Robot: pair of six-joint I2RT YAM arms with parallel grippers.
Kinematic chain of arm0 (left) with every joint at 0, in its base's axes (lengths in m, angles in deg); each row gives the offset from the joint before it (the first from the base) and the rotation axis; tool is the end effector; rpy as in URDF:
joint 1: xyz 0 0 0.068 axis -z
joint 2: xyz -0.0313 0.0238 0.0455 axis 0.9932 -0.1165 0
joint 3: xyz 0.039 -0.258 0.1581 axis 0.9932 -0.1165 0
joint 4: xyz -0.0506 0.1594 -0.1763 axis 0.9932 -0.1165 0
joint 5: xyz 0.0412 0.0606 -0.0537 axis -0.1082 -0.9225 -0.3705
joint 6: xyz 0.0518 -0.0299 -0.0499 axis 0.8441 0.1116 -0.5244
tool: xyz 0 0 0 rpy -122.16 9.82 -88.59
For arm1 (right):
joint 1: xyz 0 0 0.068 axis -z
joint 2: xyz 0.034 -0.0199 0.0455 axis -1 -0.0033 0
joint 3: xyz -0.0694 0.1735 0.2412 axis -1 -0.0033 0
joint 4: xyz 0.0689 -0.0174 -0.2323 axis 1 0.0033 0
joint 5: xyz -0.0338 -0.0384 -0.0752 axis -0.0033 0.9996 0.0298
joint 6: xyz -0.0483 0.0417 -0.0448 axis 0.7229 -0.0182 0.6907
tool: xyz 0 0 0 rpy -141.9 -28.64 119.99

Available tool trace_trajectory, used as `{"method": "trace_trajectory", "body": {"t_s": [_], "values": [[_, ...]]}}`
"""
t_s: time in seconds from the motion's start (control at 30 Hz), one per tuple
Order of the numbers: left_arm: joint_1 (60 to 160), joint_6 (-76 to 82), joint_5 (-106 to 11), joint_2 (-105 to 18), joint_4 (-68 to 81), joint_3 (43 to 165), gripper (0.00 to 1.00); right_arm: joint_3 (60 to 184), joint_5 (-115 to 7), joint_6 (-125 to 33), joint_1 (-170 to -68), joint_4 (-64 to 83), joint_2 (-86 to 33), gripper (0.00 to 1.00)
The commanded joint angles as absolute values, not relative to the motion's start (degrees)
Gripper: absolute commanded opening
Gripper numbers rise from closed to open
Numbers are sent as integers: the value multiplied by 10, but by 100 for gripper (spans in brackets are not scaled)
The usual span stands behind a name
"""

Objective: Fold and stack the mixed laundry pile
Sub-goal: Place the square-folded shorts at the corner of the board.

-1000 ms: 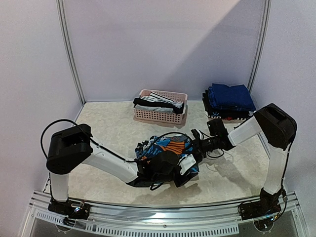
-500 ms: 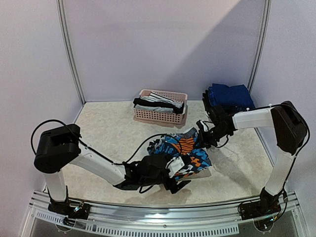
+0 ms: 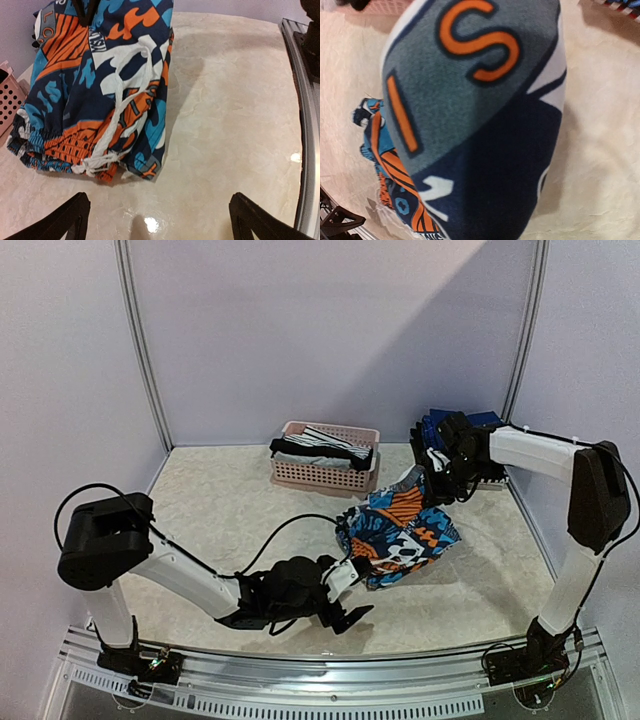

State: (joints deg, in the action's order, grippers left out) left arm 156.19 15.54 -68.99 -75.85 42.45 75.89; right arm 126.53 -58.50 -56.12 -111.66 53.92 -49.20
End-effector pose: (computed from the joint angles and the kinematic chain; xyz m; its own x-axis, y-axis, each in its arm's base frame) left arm 0.1293 -0.3674 0.1597 -0.1082 0.4263 -0.8981 0.8712 0.4758 0.1209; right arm 0.3391 0.1512 0.2396 -0.9522 -0.0744 -0.2962 -0.1656 0.9408 0.2959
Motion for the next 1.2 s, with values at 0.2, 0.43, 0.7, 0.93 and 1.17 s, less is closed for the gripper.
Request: {"method": "trace_trajectory", "body": {"t_s": [0.2,0.43,0.7,0.93,1.17], "values": [[1557,145,-703,-744,451,740,98,1420,-513,-559,-1089,647,-512,0],[1557,126,-709,-740,463,724,98,1517,-515,-563,-1085,677,-567,0],[1557,110,-711,-730,460,709,97,1645,-528,-576,-1085,693,-660,0],[1557,103,-709,-734,449,711,96,1774,-530,-584,-1076,708,-735,0],[1557,96,-704,-757,442,730,96,1858,-572,-581,-1063,693,-787,0]]}}
